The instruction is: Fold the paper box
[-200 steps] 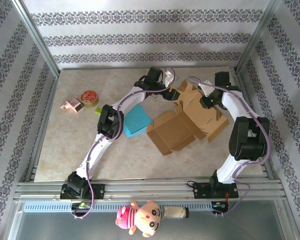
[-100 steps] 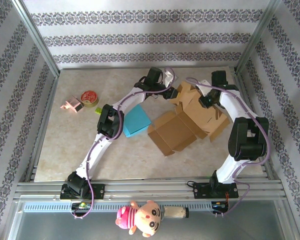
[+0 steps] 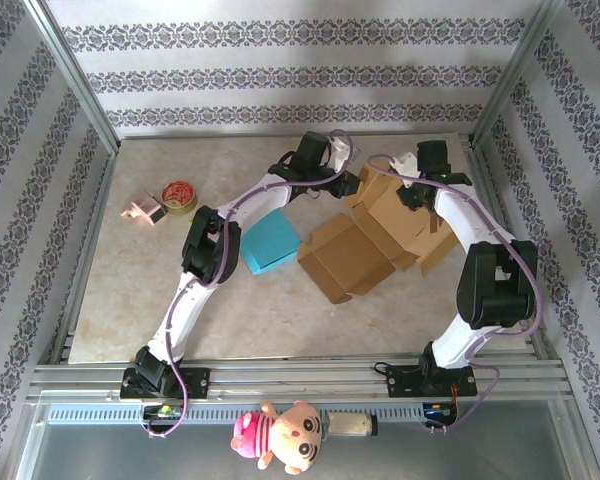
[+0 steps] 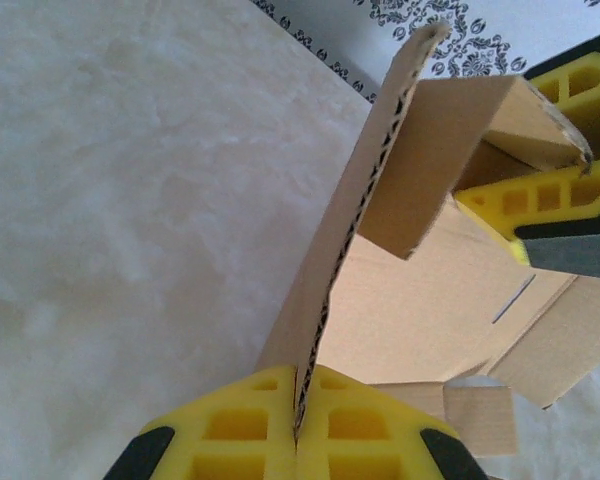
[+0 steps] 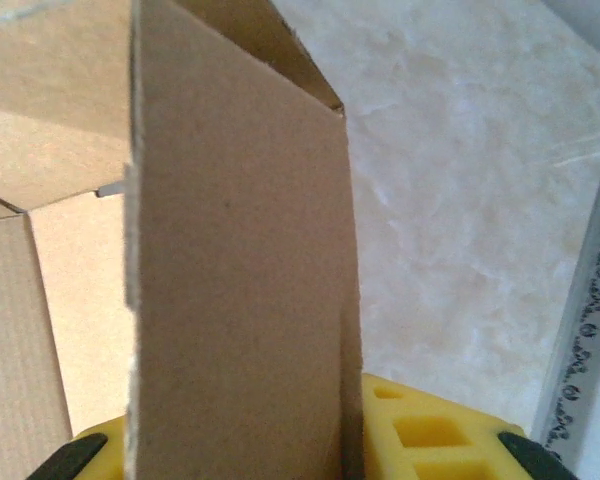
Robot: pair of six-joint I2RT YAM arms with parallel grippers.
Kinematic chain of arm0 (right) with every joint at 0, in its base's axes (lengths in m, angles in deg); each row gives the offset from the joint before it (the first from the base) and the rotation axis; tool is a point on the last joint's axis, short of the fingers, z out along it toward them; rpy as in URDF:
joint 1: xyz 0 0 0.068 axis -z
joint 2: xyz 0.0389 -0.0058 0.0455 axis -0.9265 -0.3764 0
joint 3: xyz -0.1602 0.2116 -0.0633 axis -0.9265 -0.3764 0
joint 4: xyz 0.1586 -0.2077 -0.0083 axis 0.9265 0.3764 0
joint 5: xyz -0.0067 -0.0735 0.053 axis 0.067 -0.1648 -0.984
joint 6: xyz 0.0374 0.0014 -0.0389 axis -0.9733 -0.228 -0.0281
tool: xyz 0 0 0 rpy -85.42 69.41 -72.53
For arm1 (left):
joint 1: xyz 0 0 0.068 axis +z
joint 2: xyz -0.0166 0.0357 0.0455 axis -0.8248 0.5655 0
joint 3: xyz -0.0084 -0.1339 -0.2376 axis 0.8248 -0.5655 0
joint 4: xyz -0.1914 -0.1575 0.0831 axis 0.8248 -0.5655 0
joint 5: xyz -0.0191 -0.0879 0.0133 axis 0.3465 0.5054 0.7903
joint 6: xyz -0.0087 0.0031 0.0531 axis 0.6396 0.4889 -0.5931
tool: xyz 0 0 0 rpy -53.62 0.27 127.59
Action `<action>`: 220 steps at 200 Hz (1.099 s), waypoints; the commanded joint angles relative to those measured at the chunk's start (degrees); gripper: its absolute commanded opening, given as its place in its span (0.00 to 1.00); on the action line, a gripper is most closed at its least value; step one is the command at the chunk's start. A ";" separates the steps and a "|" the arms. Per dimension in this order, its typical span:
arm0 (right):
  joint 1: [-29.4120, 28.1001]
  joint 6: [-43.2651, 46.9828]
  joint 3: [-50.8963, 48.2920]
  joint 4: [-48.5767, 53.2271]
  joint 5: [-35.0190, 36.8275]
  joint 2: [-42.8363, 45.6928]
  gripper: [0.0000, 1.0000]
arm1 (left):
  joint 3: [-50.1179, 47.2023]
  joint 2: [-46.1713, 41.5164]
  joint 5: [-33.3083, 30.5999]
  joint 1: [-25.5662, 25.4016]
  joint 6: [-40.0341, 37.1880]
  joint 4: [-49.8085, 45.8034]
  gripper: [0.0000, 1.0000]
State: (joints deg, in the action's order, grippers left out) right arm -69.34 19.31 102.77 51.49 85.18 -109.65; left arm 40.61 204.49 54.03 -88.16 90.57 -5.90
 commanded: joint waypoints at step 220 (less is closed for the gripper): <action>-15.80 -5.23 -30.10 -28.91 15.20 18.03 0.36 | -62.89 -16.82 -25.05 -11.87 15.11 59.11 0.00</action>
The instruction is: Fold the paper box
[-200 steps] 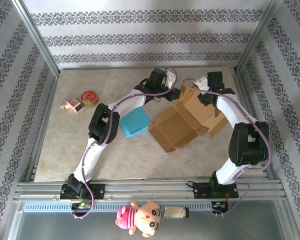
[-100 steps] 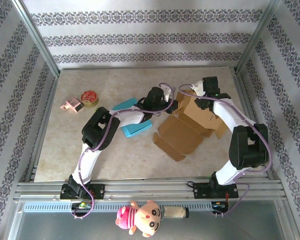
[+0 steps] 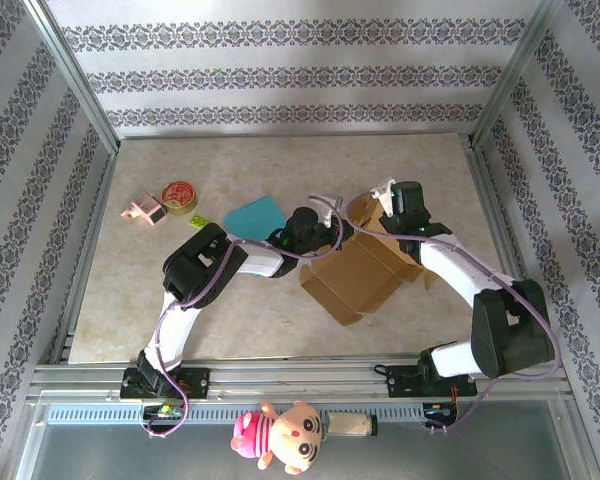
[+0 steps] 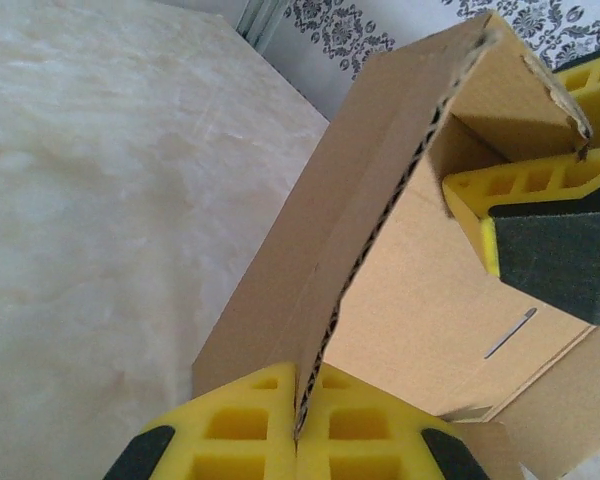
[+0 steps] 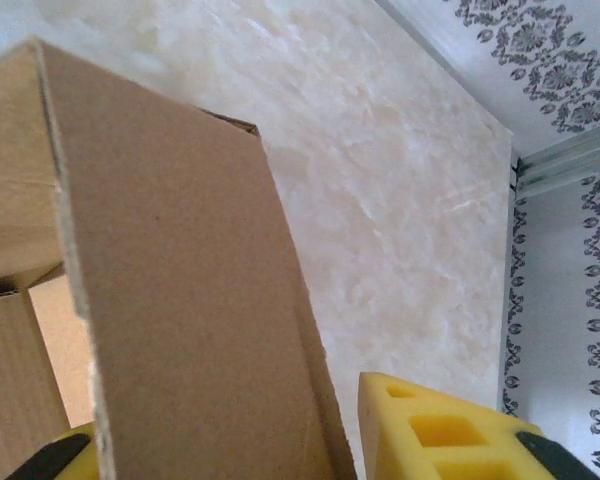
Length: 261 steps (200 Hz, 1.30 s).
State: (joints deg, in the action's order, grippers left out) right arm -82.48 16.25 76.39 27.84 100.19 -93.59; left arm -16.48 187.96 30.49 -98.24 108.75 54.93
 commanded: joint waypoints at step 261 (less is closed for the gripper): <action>21.88 -23.18 21.39 38.85 -59.09 -8.99 0.77 | -14.37 2.68 -3.54 -4.43 -15.10 14.09 0.00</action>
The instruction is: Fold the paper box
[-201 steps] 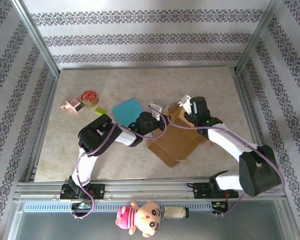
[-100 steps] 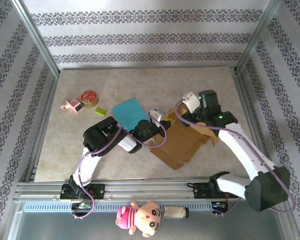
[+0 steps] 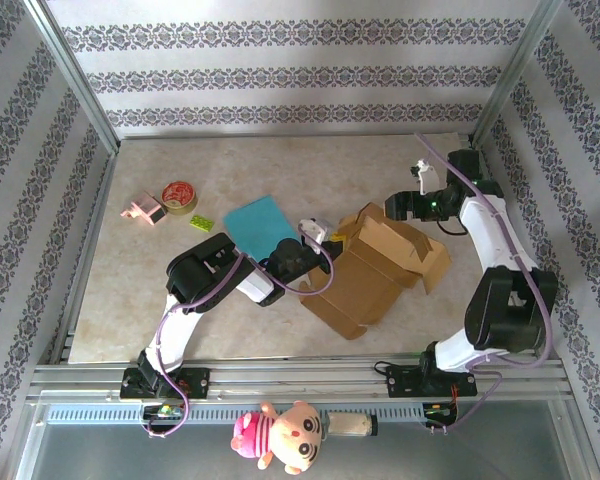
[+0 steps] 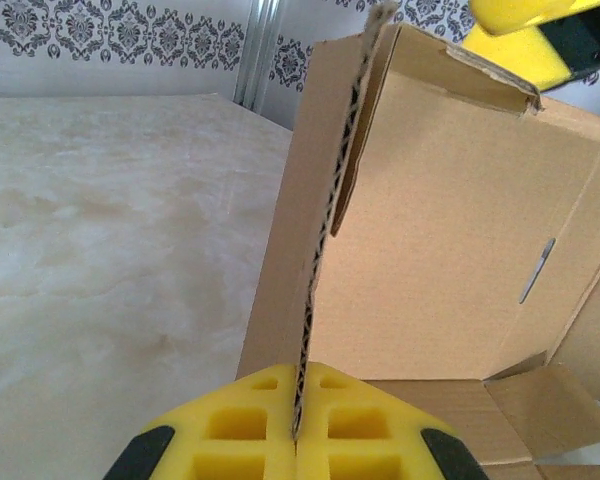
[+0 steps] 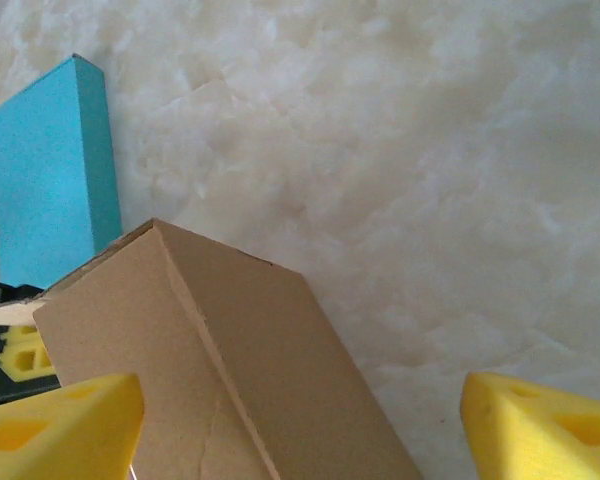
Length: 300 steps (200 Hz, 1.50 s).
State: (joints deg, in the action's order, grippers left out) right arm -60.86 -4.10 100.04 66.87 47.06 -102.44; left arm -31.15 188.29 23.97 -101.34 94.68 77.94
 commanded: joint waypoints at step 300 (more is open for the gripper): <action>-3.84 0.39 -8.27 -3.53 -2.89 0.70 0.51 | 22.26 -7.53 28.18 7.06 -26.44 -56.38 0.59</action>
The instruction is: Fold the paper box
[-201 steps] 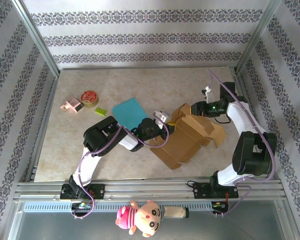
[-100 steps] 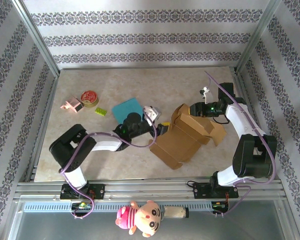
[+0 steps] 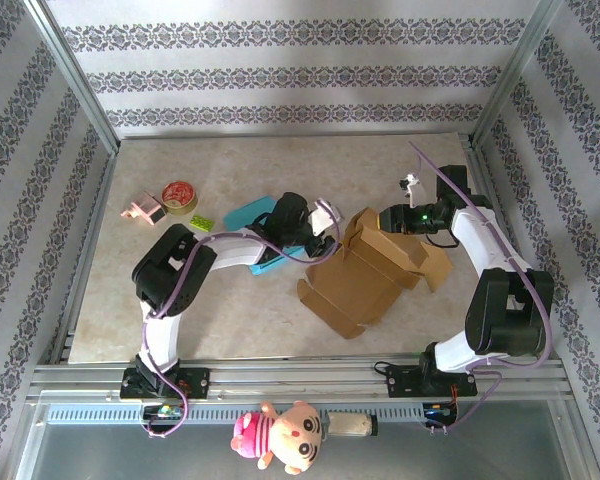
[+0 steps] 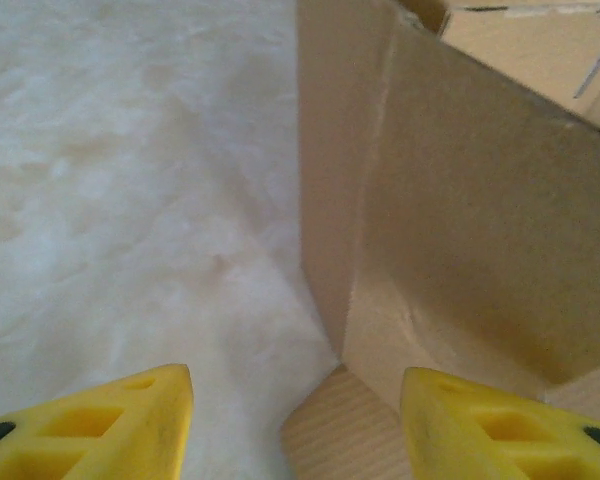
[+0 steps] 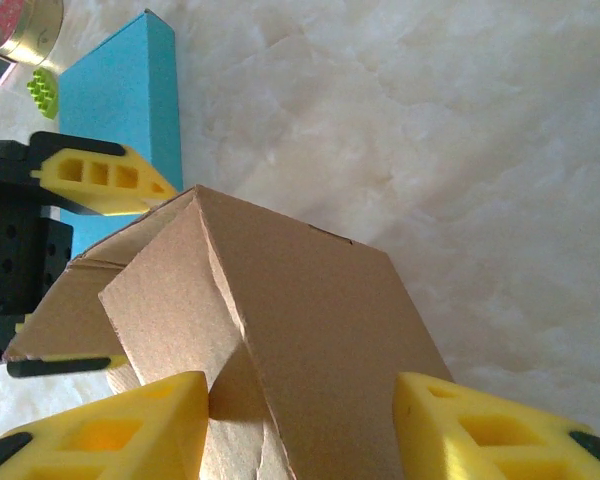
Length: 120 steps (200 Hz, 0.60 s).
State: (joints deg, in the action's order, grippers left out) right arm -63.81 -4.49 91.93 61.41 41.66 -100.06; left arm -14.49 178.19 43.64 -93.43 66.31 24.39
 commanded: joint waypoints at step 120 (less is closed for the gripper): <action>-1.04 -2.46 3.06 3.45 -7.74 -3.42 0.63 | 13.71 11.40 5.26 -1.84 7.16 0.98 0.38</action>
State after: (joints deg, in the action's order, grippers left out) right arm -64.29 -6.04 93.55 62.77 36.55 -102.77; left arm -2.91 188.62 49.04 -94.87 71.90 22.36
